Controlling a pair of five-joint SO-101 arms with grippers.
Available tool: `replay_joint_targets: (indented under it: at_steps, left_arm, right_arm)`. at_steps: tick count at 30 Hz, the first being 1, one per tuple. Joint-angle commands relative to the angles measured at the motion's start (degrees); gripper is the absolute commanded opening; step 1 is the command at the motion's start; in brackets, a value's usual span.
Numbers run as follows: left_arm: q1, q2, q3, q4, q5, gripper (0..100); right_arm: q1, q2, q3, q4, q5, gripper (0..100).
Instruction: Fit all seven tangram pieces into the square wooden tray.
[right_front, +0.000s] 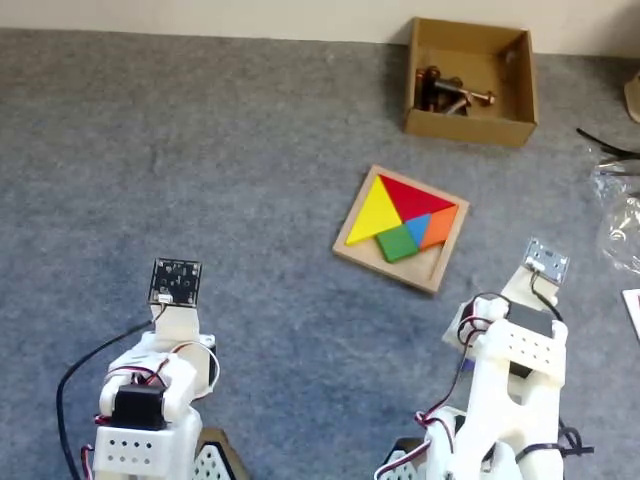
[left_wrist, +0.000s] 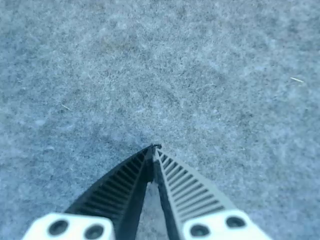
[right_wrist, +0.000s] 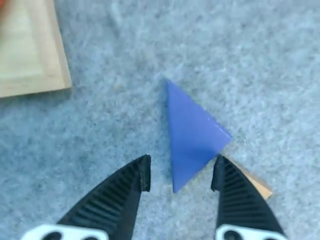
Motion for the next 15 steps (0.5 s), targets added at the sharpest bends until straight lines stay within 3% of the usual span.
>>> replay_joint_targets:
  at_steps: [1, 15]
  left_arm:
    - [0.9, -0.4, 1.1, -0.2, 0.4, 1]
    - [0.9, -0.4, 1.1, -0.2, 0.4, 1]
  right_arm:
    - [0.7, -0.8, -0.4, -2.9, -0.6, 19.9]
    - [2.6, -0.7, 0.1, -4.4, -0.3, 23.2]
